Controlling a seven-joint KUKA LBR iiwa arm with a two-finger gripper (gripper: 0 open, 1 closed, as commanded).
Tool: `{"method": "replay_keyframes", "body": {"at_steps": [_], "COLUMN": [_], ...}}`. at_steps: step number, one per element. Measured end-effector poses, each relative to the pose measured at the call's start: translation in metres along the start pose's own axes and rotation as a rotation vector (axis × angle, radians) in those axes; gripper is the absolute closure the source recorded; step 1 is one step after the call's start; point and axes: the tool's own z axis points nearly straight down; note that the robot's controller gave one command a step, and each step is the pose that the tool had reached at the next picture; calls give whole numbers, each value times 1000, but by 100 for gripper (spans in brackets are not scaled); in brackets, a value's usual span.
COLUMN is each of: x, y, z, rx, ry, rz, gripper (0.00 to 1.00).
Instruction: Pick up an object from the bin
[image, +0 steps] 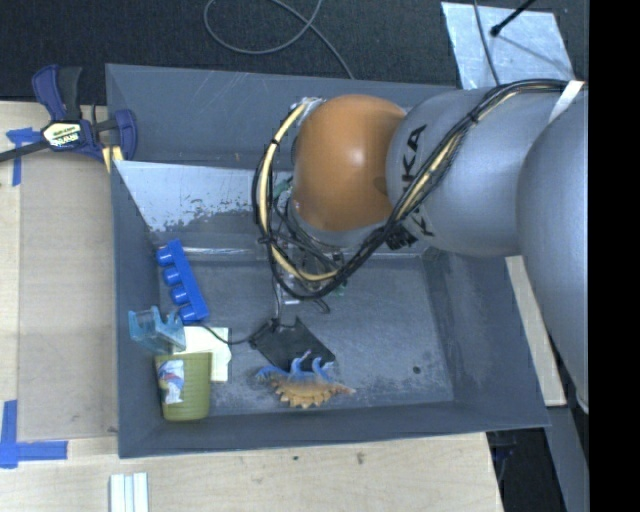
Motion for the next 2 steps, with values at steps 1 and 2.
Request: {"method": "replay_keyframes", "body": {"at_steps": [1,2], "x": [22,22], "y": [-18,-45], "z": [15,43], "rx": [0,0], "ry": [2,-1], "rz": [76,20], "gripper": [0,0]}}
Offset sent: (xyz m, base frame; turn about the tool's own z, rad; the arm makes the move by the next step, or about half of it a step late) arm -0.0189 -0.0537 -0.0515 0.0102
